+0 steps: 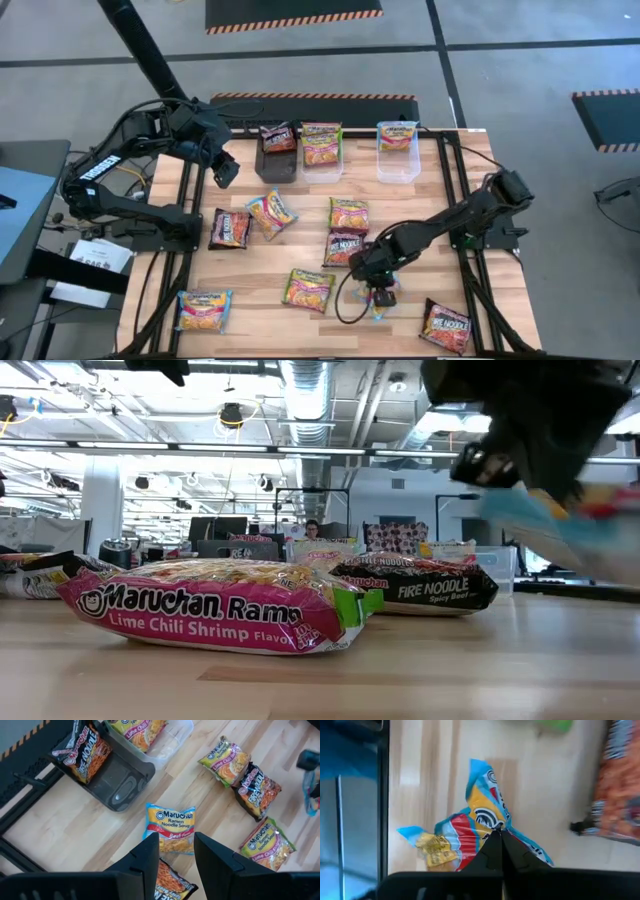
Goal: Sort Maruchan noodles
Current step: Put the blue noodle pack into the right transparent bin
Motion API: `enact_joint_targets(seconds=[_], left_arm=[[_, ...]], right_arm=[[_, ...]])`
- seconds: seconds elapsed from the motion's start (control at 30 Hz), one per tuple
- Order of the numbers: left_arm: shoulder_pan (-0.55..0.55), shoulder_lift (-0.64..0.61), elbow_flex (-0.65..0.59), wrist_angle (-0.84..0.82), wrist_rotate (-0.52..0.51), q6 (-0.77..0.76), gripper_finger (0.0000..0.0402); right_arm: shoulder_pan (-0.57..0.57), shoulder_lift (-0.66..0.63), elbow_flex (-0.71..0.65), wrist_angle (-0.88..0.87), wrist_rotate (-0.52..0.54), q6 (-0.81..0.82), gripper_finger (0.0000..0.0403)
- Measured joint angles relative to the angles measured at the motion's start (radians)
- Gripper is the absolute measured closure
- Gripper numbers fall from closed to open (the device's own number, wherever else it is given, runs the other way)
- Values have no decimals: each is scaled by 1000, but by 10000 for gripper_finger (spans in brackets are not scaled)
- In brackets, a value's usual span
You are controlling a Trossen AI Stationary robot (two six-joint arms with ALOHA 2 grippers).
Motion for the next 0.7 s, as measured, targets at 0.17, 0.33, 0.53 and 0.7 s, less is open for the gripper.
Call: enact_joint_targets(seconds=[0.17,0.33,0.53,0.7], left_arm=[[0,0,0,0,0,37,292],[0,0,0,0,0,83,292],[0,0,0,0,0,161,292],[0,0,0,0,0,215,292]], right_arm=[[-4,-54,0,-25,103,84,399],[-31,-118,0,-75,213,142,399],[-104,-205,1,-148,374,159,399],[-206,-283,1,-245,476,114,399]])
